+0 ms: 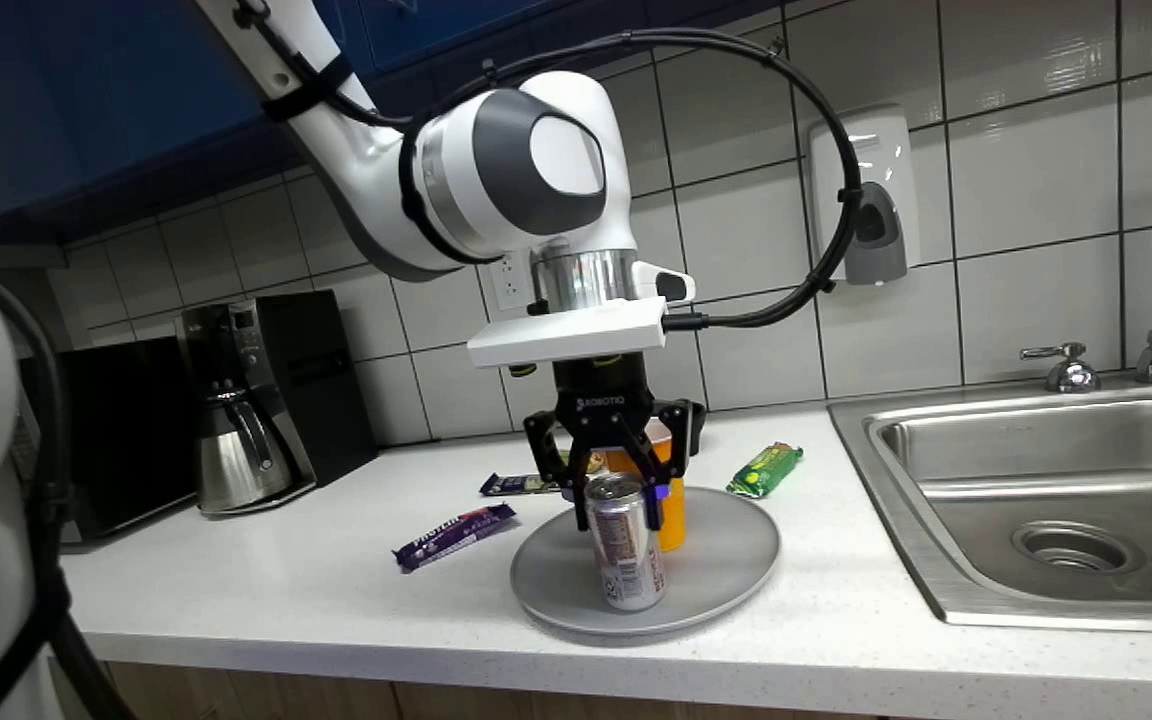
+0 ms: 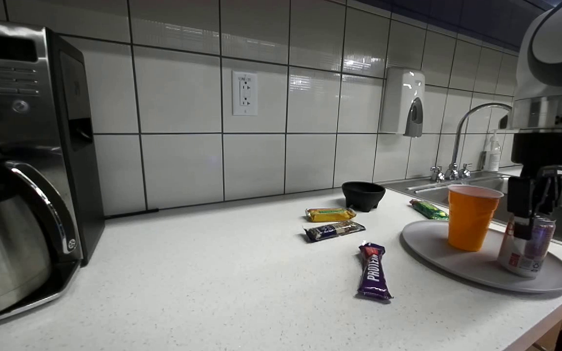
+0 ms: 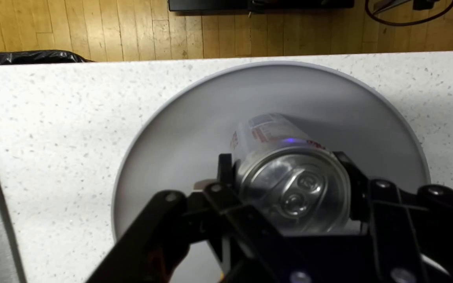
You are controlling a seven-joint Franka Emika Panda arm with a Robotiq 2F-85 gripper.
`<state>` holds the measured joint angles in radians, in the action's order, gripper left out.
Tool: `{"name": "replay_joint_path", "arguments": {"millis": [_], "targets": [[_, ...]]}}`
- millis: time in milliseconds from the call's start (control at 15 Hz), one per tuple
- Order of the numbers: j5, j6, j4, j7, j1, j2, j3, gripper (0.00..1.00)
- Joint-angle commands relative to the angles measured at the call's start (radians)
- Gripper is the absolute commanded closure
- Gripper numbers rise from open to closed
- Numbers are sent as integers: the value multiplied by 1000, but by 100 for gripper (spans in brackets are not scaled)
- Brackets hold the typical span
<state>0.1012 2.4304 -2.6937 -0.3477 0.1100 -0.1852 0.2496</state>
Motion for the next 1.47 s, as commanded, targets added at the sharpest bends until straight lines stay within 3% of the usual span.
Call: {"name": "replay_joint_path", "arguments": {"millis": [0,733,1400], "targets": [[-15,-9,5,-32,11,-14,-15,62],[-18,-58,37,-17,22,-120,-7,62],[-1,-58,91,-27,100,-111,57,62]]}}
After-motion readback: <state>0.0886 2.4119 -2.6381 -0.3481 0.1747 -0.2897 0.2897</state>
